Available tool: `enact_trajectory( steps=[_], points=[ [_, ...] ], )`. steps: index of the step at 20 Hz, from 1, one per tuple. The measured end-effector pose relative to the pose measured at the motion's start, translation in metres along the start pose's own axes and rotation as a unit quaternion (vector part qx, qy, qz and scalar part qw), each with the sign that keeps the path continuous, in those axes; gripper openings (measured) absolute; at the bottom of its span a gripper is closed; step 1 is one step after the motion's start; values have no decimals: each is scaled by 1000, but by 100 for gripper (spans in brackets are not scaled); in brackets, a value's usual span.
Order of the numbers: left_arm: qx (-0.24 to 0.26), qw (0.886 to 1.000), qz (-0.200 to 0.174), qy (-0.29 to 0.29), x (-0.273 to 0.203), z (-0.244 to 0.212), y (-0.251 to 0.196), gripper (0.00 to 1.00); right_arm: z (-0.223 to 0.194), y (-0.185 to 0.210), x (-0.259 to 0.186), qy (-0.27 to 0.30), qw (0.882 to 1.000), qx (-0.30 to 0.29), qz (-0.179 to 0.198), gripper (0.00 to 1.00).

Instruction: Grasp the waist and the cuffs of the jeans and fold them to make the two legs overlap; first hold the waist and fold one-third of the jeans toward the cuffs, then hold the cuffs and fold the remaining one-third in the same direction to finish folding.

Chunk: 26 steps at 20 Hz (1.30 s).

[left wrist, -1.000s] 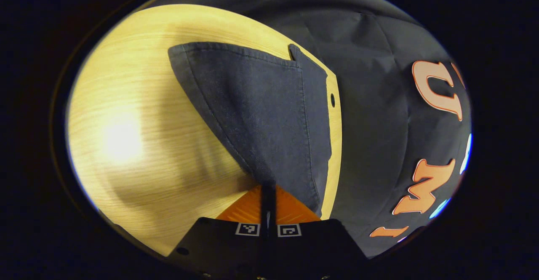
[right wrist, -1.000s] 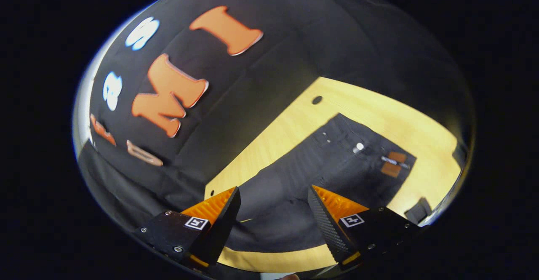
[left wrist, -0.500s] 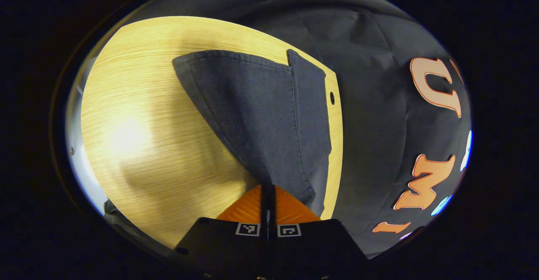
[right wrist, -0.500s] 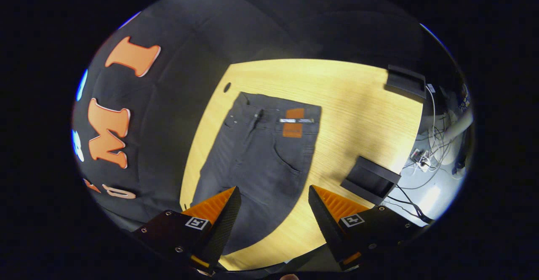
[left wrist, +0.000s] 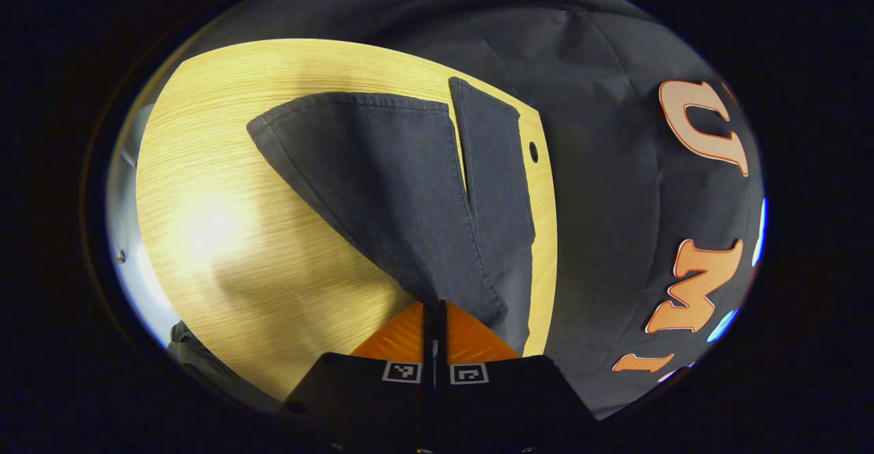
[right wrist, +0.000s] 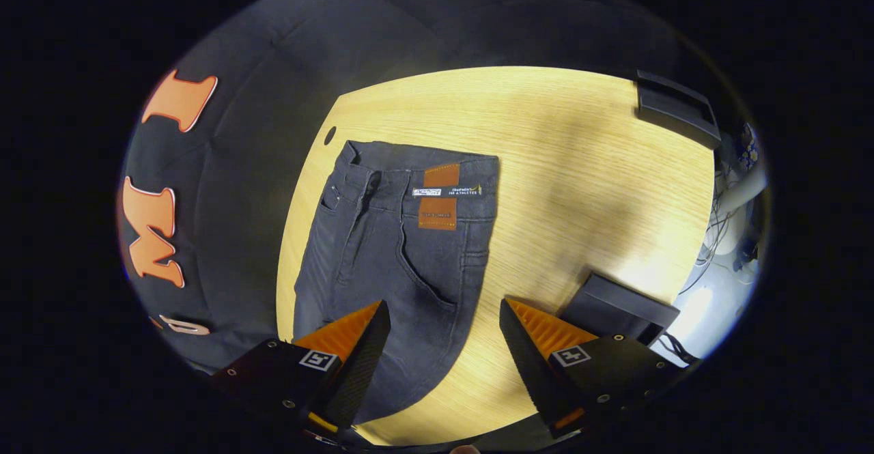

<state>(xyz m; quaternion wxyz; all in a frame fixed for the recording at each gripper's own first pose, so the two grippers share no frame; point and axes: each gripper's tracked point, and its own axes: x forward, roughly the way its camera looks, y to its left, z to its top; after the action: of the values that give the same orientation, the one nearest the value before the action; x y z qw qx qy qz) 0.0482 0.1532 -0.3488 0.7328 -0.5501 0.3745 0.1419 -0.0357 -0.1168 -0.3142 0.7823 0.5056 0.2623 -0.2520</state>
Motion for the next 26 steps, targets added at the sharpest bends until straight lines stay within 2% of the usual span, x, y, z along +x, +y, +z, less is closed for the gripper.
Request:
enact_trajectory(
  steps=[4,7,9,10,11,12,13,15,16,17,18,21,26],
  points=[
    [-10,1000,-8,0,-2,0,-4,1,1,10,9,2,1000,-1,5,98],
    [-17,1000,-11,1,-1,2,-5,1,6,23,17,-3,999,20,44,98],
    [-20,1000,-12,0,-1,1,-4,1,9,25,22,-9,997,40,67,93],
    [-19,1000,-13,0,-1,1,-4,1,10,22,26,-13,997,45,68,82],
    [-16,1000,-13,0,-2,1,-4,1,8,17,31,-18,997,45,62,81],
    [-14,1000,-11,0,-1,1,-3,1,7,13,35,-23,997,47,56,60],
    [-13,1000,-12,0,-2,1,-4,1,5,10,39,-25,998,43,49,50],
    [-12,1000,-11,-1,-2,2,-3,1,0,9,39,-22,998,39,46,12],
    [-10,1000,-11,-3,0,2,-5,1,6,9,28,-16,999,29,39,0],
    [-6,1000,-11,-4,0,2,-6,1,4,10,38,-13,999,14,31,4],
    [1,1000,-11,-6,-2,1,-7,1,4,13,38,-12,999,1,30,4],
    [19,1000,-8,-8,-8,6,-8,1,6,28,22,-15,998,-11,55,4],
    [53,997,64,0,-33,6,-4,1,11,67,-4,-22,993,-22,113,4]
  ],
)
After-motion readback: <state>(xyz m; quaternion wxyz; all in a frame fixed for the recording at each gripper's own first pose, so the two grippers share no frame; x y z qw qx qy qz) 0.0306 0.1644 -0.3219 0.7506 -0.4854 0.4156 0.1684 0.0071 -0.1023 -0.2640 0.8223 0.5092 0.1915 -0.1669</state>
